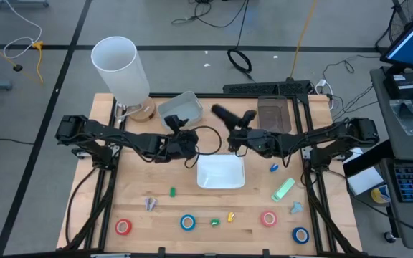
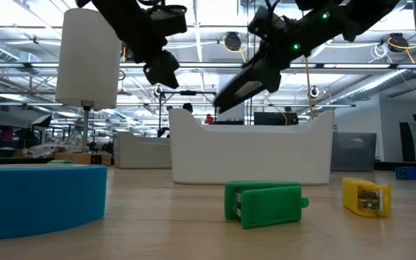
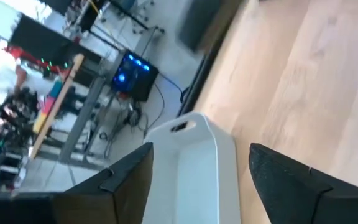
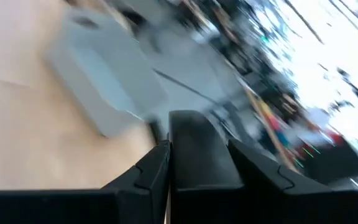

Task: Pick and place Stapler, Stapler remover, tape
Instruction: Put the black stapler into the black bin

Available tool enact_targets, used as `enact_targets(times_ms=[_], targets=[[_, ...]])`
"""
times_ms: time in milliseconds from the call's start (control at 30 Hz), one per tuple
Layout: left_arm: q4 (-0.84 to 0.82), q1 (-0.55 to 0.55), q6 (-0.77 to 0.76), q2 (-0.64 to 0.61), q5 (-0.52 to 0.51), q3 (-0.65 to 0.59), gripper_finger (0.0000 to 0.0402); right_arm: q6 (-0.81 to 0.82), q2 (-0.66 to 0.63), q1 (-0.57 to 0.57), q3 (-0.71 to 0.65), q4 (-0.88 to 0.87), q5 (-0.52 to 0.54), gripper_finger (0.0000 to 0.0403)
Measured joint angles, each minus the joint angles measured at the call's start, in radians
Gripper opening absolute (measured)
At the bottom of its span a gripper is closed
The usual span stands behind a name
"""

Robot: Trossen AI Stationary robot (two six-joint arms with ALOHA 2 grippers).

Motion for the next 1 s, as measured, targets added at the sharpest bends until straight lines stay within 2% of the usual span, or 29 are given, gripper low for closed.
enact_targets(times_ms=[233,333,500,700,833,1000], targets=[[-0.202,0.001,-0.250,0.000,0.028,0.000,0.0261,0.023,-0.021,-0.039,0.001,-0.014,0.263,0.0132],[-0.293,0.001,-0.333,0.000,0.053,0.000,0.0260,0.071,-0.051,-0.068,-0.015,-0.046,0.352,0.0132],[-0.386,0.017,-0.449,0.000,0.152,0.000,0.0259,0.229,-0.142,-0.109,-0.093,-0.073,0.454,0.0132],[-0.380,0.042,-0.466,0.000,0.201,-0.034,0.0266,0.502,-0.264,-0.144,-0.243,-0.072,0.456,0.0132],[-0.347,0.056,-0.465,0.000,0.233,-0.065,0.0264,0.586,-0.310,-0.188,-0.323,-0.050,0.451,0.0132],[-0.258,0.061,-0.401,0.000,0.312,-0.078,0.0260,0.670,-0.327,-0.267,-0.359,-0.049,0.349,0.0132]])
